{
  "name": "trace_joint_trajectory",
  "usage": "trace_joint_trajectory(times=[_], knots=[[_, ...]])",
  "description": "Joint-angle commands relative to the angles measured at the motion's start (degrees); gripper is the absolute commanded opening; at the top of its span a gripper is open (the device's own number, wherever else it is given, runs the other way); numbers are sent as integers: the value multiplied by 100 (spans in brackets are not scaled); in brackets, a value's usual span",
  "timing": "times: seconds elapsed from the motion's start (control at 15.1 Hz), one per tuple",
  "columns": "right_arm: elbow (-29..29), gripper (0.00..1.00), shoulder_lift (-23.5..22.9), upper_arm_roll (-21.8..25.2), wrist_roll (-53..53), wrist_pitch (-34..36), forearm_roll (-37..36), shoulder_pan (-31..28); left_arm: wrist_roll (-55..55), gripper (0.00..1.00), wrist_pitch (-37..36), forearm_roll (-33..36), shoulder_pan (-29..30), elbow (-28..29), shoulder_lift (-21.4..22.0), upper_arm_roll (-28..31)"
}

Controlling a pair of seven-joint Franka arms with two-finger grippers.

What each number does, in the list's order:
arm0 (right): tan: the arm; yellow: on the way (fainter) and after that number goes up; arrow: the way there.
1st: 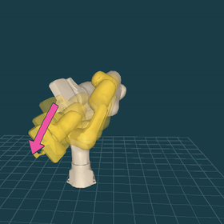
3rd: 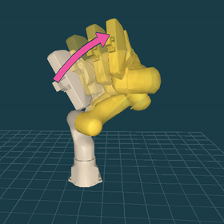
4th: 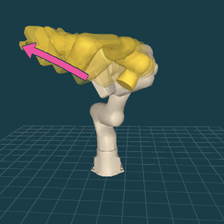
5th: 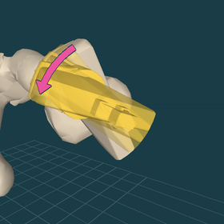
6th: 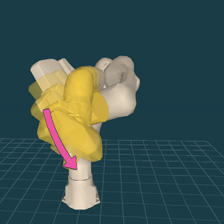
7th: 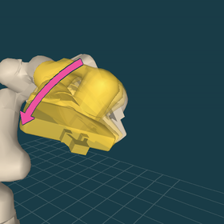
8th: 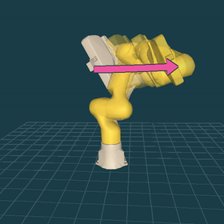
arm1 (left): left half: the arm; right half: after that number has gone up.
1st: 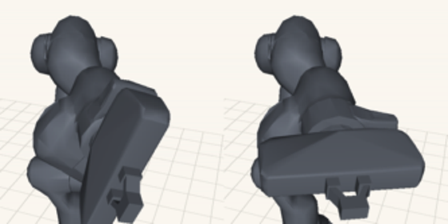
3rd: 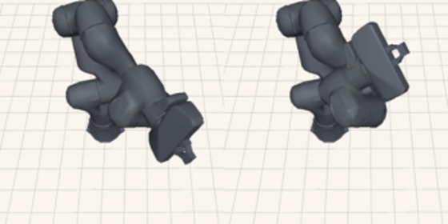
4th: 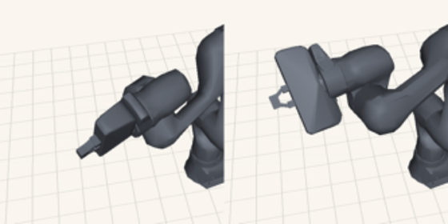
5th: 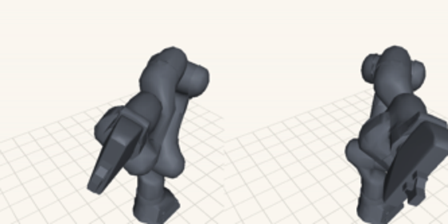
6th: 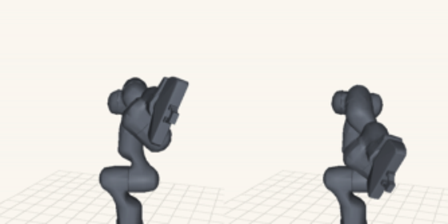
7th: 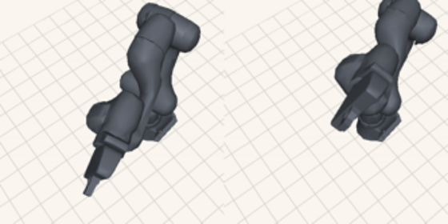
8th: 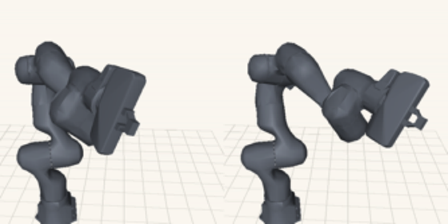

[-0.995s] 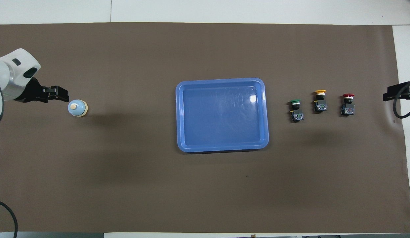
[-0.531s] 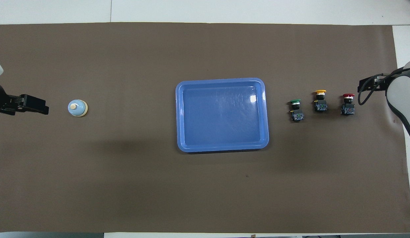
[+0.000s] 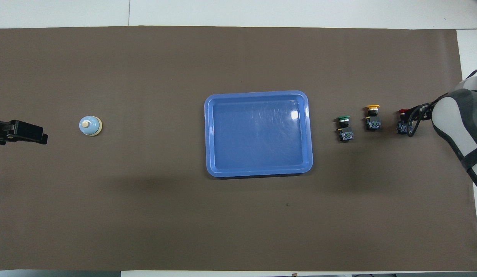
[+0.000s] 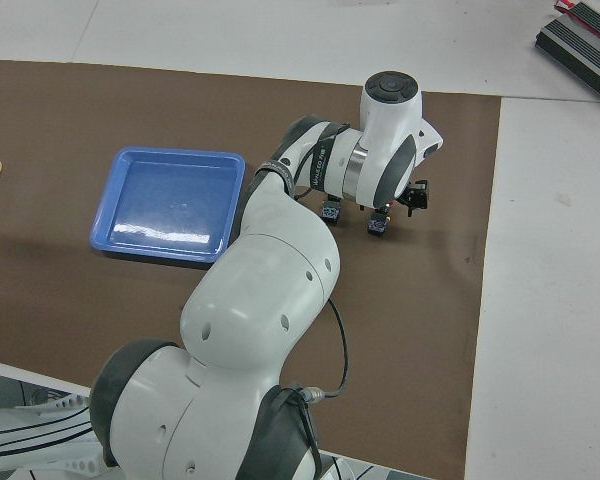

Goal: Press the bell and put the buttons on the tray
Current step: 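Lift the left gripper off the bell while the right gripper grasps the red button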

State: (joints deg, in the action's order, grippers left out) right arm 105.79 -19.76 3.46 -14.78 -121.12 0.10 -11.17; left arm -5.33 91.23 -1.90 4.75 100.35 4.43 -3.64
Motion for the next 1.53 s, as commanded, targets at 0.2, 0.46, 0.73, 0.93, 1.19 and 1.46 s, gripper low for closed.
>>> trace_joint_trajectory(times=[0.2, 0.46, 0.73, 0.93, 1.19, 1.46], knots=[[556, 100, 113, -38, -491, -605, 96, -17, 32, 100, -123, 103, -62, -59, 23, -119], [828, 100, 139, -38, -447, -966, 105, -8, 32, 100, -132, 181, -141, -172, 40, -250], [925, 64, 174, -47, -385, -966, 105, -17, 296, 100, -123, 138, -238, -340, -39, -348], [899, 7, 183, -47, -447, -958, 105, -17, 427, 100, -71, 138, -238, -331, -30, -348], [645, 0, 428, -169, -412, -617, 105, 36, 463, 100, -115, 138, -264, -314, -21, -357], [48, 0, 596, -495, 640, 289, 113, 771, 428, 100, -106, 138, -256, -270, -4, -348]])
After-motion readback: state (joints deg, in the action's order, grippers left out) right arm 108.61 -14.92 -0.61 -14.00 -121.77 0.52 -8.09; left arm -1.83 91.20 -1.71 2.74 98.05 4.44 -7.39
